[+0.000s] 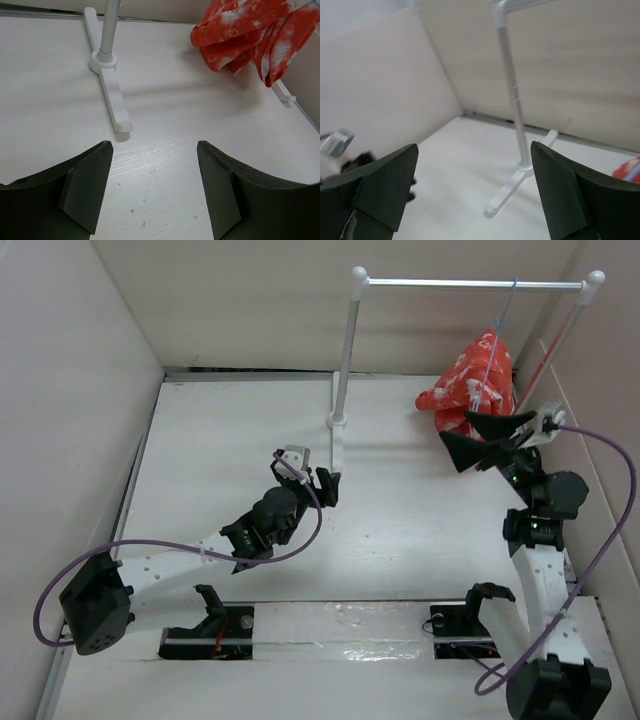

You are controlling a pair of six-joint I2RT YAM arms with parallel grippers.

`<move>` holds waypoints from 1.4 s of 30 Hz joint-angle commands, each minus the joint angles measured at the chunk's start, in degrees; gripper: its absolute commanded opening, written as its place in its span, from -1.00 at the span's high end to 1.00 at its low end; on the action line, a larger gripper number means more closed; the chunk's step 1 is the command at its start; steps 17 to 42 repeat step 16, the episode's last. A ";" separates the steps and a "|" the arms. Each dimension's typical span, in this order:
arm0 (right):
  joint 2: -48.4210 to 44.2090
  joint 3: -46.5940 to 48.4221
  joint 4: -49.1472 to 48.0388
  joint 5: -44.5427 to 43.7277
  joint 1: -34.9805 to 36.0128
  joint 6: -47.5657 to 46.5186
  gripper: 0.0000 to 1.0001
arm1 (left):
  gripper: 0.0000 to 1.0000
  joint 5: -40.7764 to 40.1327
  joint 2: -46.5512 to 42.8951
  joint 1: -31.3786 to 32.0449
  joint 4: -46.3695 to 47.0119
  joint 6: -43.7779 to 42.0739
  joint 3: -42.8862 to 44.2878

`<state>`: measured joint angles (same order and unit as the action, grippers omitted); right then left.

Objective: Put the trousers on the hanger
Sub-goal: Reset both arms

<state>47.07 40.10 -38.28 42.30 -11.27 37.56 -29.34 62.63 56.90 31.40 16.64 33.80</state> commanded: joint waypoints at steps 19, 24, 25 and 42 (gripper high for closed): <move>-24.75 -19.28 34.67 -1.43 13.46 -26.93 -1.00 | -0.30 -0.20 -12.09 -0.04 -0.89 9.81 -7.70; -24.75 -19.28 34.67 -1.43 13.46 -26.93 -1.00 | -0.30 -0.20 -12.09 -0.04 -0.89 9.81 -7.70; -24.75 -19.28 34.67 -1.43 13.46 -26.93 -1.00 | -0.30 -0.20 -12.09 -0.04 -0.89 9.81 -7.70; -24.75 -19.28 34.67 -1.43 13.46 -26.93 -1.00 | -0.30 -0.20 -12.09 -0.04 -0.89 9.81 -7.70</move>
